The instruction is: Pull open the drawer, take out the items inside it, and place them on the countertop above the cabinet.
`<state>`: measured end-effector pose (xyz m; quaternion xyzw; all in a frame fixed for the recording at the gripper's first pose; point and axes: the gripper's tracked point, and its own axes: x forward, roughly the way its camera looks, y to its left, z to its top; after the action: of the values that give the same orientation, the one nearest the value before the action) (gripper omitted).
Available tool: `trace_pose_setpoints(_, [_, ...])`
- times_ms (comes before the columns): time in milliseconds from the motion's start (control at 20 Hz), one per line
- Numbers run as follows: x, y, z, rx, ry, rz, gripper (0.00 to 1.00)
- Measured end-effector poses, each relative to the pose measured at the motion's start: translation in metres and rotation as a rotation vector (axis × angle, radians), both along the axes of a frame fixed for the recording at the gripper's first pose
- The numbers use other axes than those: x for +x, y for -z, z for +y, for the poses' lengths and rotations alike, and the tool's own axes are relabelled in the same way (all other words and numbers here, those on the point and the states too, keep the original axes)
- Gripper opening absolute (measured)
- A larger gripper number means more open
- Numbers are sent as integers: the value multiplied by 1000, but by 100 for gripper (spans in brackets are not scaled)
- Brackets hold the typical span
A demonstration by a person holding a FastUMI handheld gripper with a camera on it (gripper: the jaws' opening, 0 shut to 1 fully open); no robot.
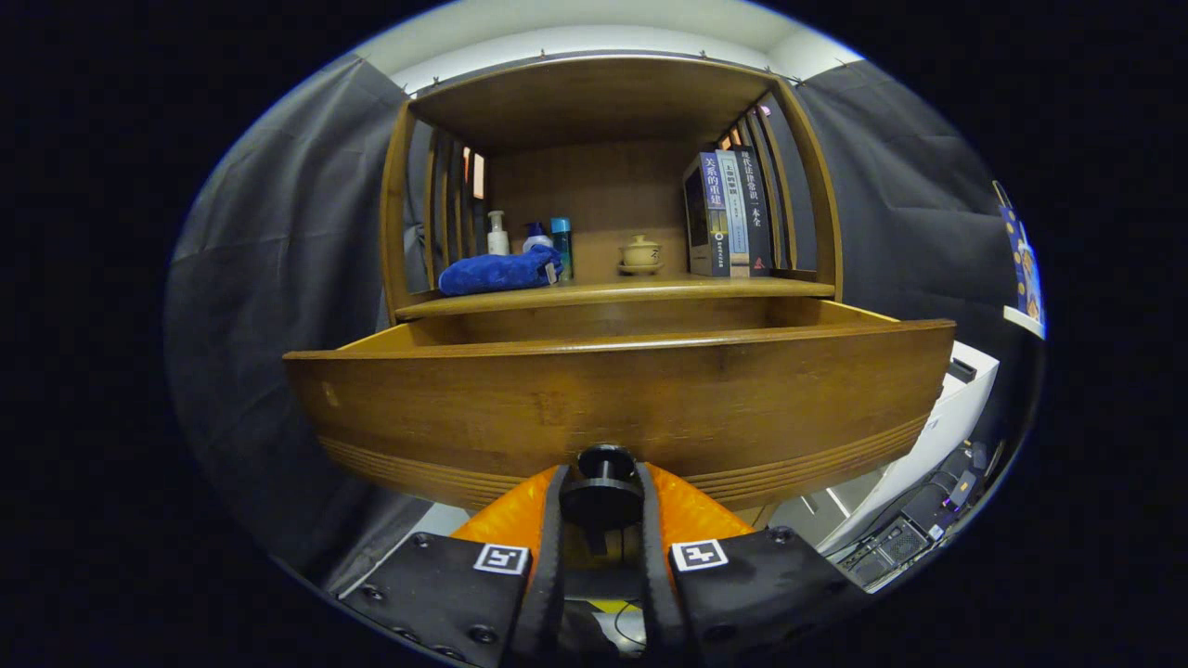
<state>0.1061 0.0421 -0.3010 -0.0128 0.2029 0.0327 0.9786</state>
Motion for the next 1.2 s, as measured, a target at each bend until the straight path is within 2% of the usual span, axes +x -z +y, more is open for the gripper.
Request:
trace_pose_setpoints(350, [-25, -2, 0, 2, -11, 19, 42])
trace_pose_setpoints(750, [-28, -1, 2, -20, 1, -10, 42])
trace_pose_setpoints(900, [-26, -7, 8, -17, -6, -34, 52])
trace_pose_setpoints(1000, [-30, -6, 19, -5, -36, -29, 70])
trace_pose_setpoints(1150, [-34, -22, 15, -9, -36, -64, 97])
trace_pose_setpoints(1200, [-34, -38, 14, 8, -30, -100, 97])
